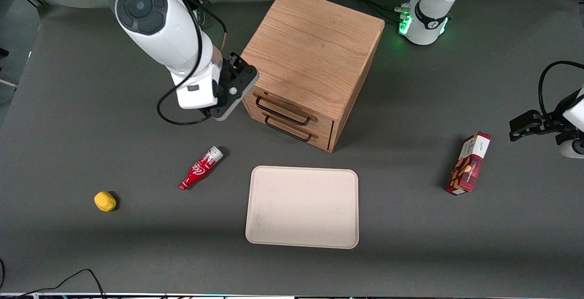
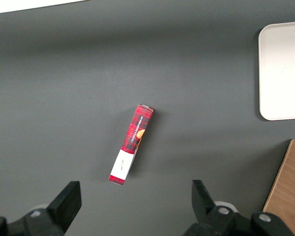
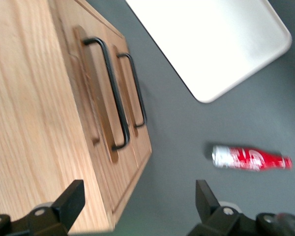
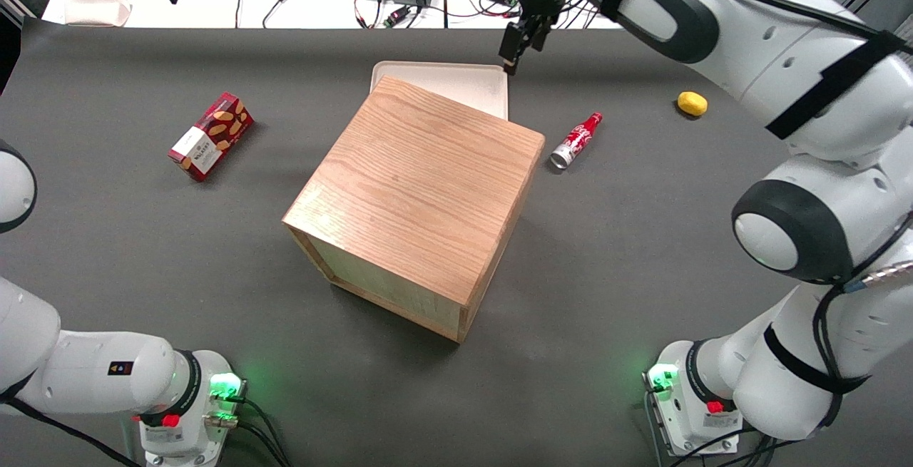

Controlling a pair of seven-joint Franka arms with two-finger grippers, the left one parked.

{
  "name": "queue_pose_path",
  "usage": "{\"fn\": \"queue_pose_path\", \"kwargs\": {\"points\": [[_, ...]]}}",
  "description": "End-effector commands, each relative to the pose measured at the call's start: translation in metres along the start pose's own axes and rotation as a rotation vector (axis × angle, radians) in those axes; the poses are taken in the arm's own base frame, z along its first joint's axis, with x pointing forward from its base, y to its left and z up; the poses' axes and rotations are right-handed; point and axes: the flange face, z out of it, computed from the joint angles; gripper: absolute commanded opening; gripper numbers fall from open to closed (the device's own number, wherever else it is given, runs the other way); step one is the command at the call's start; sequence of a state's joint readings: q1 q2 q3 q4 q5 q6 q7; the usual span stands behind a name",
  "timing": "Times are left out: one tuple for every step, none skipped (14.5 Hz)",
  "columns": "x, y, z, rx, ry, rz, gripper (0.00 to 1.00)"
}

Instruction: Open upper drawer

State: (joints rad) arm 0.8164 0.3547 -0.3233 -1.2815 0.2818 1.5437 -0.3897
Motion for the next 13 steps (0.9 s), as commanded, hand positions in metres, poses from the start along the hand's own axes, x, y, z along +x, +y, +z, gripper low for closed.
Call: {"fn": "queue_pose_path", "kwargs": {"points": [[0.018, 0.005, 0.013, 0.037, 0.044, -0.101, 1.0], [0.022, 0.007, 0.019, 0.042, 0.051, -0.133, 1.0], [0.025, 0.009, 0.024, 0.055, 0.065, -0.161, 1.0], [0.029, 0.01, 0.031, 0.076, 0.074, -0.178, 1.0], [0.032, 0.012, 0.039, 0.086, 0.072, -0.19, 1.0], [0.034, 0.015, 0.046, 0.088, 0.067, -0.202, 1.0], [0.036, 0.017, 0.051, 0.093, 0.074, -0.209, 1.0], [0.039, 0.017, 0.057, 0.115, 0.081, -0.219, 1.0], [0.04, 0.018, 0.067, 0.141, 0.079, -0.233, 1.0], [0.04, 0.021, 0.075, 0.156, 0.073, -0.23, 1.0], [0.04, 0.02, 0.08, 0.163, 0.069, -0.228, 1.0], [0.042, 0.021, 0.086, 0.165, 0.06, -0.226, 1.0], [0.042, 0.022, 0.088, 0.164, 0.058, -0.227, 1.0]]}}
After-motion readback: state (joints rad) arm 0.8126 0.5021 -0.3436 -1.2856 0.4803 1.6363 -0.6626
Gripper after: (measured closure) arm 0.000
